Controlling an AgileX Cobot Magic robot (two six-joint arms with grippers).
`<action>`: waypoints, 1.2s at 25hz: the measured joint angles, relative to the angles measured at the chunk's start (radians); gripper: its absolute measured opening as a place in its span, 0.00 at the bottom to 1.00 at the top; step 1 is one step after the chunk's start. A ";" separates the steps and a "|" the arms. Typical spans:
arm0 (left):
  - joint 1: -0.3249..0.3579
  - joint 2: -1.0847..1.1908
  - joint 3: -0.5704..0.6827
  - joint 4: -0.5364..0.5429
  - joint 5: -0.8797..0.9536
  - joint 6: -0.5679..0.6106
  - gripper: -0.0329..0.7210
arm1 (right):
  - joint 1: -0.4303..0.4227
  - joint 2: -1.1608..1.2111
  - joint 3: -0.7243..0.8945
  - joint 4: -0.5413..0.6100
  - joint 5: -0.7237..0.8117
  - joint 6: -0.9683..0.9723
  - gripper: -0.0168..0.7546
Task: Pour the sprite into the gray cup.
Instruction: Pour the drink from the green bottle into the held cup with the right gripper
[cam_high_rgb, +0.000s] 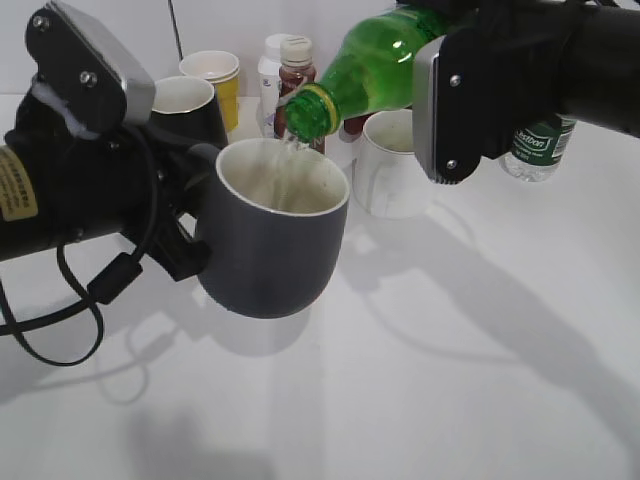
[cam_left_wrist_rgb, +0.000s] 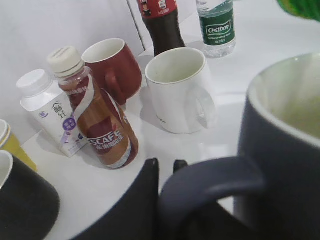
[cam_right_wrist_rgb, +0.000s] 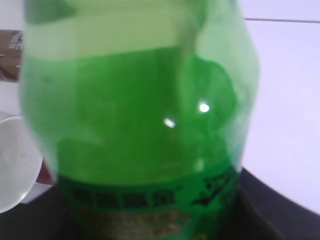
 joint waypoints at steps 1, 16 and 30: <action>0.000 0.000 0.000 0.000 0.000 0.000 0.12 | 0.000 0.000 0.000 0.000 0.000 -0.003 0.55; 0.000 0.000 0.001 0.000 0.006 0.000 0.12 | 0.000 -0.001 0.000 0.016 -0.006 -0.021 0.55; 0.000 0.000 0.001 0.003 -0.026 0.004 0.12 | 0.000 -0.001 0.001 0.095 0.073 0.211 0.55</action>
